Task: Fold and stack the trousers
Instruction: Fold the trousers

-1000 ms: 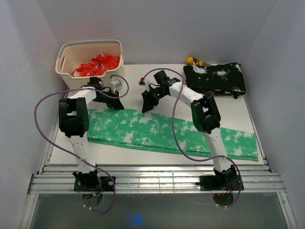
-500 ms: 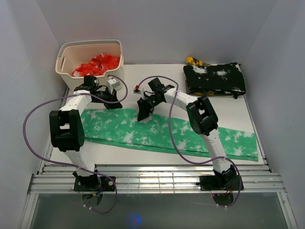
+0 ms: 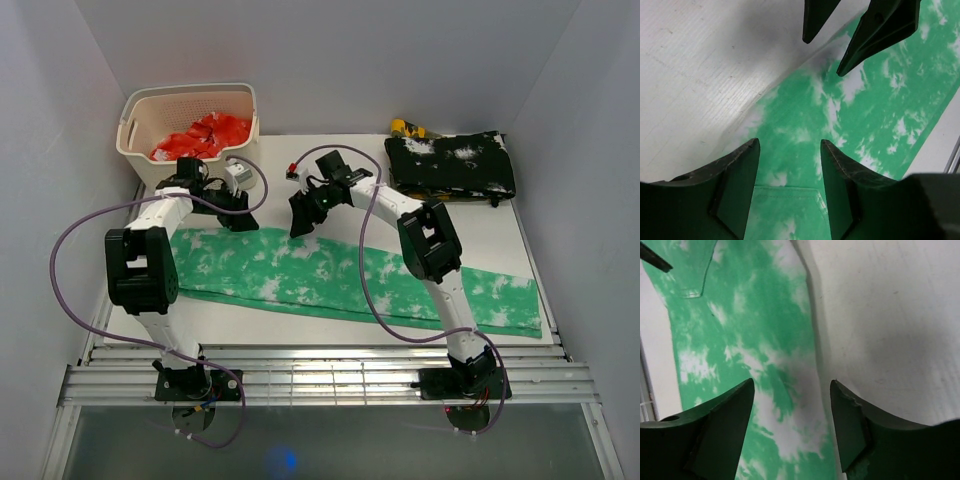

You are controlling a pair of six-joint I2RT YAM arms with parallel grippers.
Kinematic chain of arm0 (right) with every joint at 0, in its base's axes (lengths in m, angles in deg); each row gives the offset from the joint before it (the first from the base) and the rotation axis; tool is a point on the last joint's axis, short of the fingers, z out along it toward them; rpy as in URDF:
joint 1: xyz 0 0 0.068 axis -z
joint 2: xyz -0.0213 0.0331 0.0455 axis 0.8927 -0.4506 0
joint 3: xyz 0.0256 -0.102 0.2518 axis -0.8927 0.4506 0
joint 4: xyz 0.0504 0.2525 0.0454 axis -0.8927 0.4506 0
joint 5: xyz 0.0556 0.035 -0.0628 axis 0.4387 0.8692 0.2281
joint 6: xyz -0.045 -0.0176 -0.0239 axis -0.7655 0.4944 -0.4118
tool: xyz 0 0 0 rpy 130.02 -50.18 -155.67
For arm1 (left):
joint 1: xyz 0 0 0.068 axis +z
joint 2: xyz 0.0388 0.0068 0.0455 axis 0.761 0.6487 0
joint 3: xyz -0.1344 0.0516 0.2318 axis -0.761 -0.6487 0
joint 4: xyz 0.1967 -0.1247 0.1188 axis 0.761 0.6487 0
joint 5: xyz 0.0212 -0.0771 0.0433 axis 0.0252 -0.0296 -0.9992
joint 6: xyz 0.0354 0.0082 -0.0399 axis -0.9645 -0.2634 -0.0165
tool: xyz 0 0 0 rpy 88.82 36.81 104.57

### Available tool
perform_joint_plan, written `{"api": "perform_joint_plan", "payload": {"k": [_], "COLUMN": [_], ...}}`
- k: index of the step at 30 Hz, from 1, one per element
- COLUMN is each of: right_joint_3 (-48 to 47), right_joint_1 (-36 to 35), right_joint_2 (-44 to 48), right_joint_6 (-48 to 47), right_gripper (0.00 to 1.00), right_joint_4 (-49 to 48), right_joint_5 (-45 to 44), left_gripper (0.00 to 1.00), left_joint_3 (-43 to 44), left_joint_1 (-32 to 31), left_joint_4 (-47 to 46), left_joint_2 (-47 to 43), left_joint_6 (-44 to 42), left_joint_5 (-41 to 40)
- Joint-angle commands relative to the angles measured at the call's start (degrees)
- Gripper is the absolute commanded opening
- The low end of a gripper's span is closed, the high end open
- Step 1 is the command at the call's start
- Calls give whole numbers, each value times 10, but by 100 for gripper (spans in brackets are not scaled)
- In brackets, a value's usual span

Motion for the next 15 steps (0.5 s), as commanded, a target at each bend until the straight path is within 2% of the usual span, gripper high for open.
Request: {"api": "perform_joint_plan", "payload": {"k": [1, 2, 3, 6, 9, 13, 15], "right_joint_3": [-46, -54, -54, -43, -36, -46, -37], "right_joint_1": [3, 2, 0, -5, -13, -17, -22], "right_joint_2": [-29, -33, -36, -23, -5, 13, 39], "right_joint_6": [-19, -27, -43, -69, -82, -93, -93], "right_gripper": [63, 61, 58, 44, 38, 11, 8], "right_joint_4": [37, 58, 66, 78, 79, 83, 74], "right_joint_5": [-7, 11, 20, 52, 64, 69, 61], "left_gripper": [64, 79, 83, 85, 85, 84, 81], "left_joint_3": [32, 42, 47, 64, 83, 109, 121], "left_joint_1": [-1, -1, -1, 1, 1, 5, 7], "left_joint_4": [-17, -26, -31, -47, -53, -57, -58], "left_joint_2": [-5, -3, -3, -1, 0, -1, -3], "left_joint_6": [32, 48, 58, 92, 112, 139, 159], "left_joint_5": [-22, -27, -37, -44, -46, -56, -62]}}
